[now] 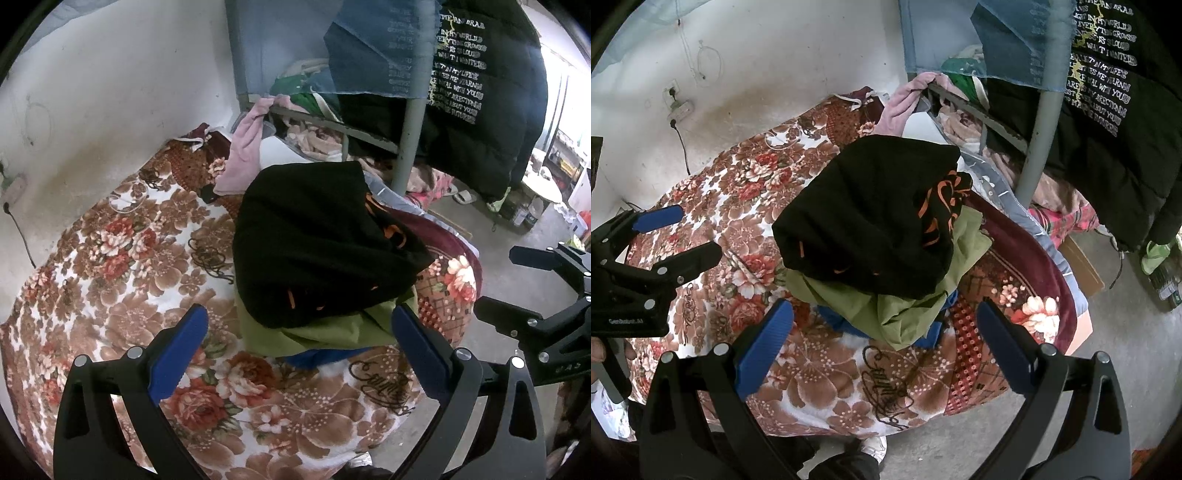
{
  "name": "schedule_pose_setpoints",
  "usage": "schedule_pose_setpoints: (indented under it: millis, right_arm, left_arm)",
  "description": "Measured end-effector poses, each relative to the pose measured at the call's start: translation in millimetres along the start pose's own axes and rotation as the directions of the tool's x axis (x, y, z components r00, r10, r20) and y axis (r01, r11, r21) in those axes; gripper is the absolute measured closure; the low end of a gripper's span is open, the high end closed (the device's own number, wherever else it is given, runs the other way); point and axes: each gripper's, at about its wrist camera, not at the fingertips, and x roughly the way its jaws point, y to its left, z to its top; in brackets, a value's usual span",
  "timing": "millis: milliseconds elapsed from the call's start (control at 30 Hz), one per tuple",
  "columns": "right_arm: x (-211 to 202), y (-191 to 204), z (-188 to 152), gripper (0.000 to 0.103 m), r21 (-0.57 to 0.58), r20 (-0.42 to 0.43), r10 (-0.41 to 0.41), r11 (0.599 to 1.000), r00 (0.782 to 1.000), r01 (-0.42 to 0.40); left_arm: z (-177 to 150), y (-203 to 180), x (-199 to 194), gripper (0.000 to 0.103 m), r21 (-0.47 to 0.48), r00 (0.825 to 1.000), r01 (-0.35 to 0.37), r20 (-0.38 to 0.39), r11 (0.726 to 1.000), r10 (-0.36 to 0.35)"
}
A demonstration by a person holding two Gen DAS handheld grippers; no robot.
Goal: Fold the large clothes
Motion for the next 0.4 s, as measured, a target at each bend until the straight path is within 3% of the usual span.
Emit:
schedule_pose_setpoints:
  millis: [400]
  right_arm:
    - [4.1,2.1,4.2,0.005,-0.011,-0.008,0.0,1.0,1.0,0.0]
  left_arm:
    - [1.2,5.5,4.9,0.005,-0.04,0.999,0.039,-0.012,0.998,-0.04]
